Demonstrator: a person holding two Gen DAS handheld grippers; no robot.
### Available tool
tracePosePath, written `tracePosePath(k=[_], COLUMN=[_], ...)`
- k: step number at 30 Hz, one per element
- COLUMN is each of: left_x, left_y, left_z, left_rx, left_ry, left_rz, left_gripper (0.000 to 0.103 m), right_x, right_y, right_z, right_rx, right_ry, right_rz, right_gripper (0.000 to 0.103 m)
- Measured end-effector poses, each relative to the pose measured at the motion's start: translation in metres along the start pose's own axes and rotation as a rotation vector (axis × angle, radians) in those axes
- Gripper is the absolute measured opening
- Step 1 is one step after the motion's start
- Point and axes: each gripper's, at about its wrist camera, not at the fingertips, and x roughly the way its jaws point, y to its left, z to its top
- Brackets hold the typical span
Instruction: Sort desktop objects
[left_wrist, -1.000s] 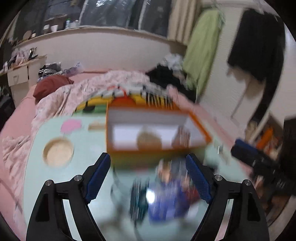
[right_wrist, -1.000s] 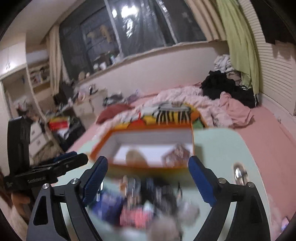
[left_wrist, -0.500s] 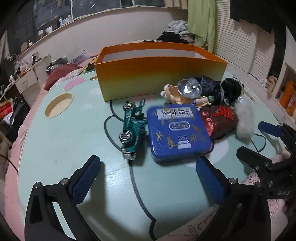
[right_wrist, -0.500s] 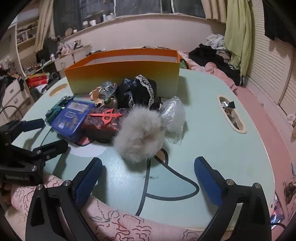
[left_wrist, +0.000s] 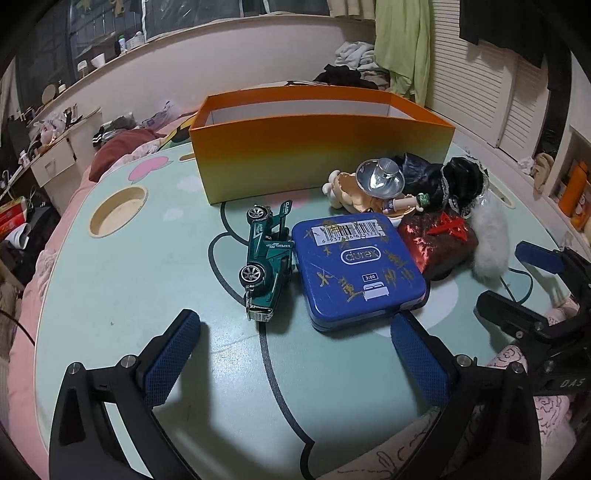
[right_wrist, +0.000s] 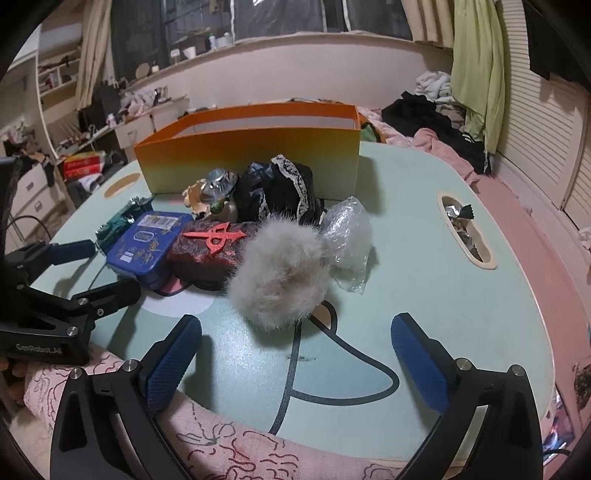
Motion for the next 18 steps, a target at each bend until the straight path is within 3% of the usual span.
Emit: tracePosePath(k=[6, 11, 18], left_x=[0.0, 0.0, -0.001], left_y=[0.001, 0.001, 0.002], left_z=[0.0, 0.001, 0.0], left_rx=[-0.001, -0.001, -0.001], left_ry=[-0.002, -0.002, -0.003], left_rz=[-0.002, -0.002, -0.002], left_gripper=[0.103, 0.103, 0.103], right_x=[-0.012, -0.024, -0.02], right_y=[-0.009, -0.007, -0.007], right_z=[-0.001, -0.001, 0.008], right_rx=[0.065, 0.061, 0.054], right_ry=[-0.072, -0.135, -0.12], right_rz=[0.091, 0.114, 0.117], right_gripper=[0.068, 0.067, 0.061])
